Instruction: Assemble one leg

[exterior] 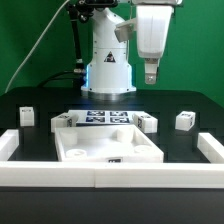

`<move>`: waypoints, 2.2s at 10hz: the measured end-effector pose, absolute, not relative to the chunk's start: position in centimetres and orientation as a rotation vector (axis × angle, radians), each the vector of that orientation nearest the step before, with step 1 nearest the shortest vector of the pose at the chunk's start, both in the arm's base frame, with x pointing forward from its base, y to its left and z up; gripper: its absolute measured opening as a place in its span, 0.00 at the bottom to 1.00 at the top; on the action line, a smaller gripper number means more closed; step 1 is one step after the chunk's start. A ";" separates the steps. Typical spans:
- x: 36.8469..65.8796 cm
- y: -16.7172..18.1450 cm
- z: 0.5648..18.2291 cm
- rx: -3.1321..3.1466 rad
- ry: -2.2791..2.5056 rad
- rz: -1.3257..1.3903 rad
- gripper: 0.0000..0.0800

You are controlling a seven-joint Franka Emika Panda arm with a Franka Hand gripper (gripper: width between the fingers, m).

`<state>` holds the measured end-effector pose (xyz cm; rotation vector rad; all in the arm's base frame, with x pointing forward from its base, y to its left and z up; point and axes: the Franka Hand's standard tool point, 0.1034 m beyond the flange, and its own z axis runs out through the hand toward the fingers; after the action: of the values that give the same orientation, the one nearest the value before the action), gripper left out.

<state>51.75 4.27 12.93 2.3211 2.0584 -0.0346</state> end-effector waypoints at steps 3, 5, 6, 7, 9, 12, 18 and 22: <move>51.8 3.8 12.6 2.235 2.117 -0.100 0.81; 51.8 3.8 12.5 2.235 2.117 -0.101 0.81; 51.8 3.7 12.4 2.211 2.144 -0.100 0.81; 51.4 2.7 11.7 2.140 2.224 -0.101 0.81; 51.3 0.8 10.7 2.080 2.298 -0.108 0.81; 50.6 -2.4 7.8 2.044 2.381 -0.122 0.81; 49.3 -3.9 4.8 2.092 2.390 -0.145 0.81; 47.3 -3.9 2.9 2.110 2.405 -0.125 0.81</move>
Offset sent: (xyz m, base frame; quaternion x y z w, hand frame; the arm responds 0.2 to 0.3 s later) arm 0.0000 0.0000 0.0000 0.0000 0.0000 0.0000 1.0000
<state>47.33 -3.95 2.86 2.1103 2.4052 -0.1245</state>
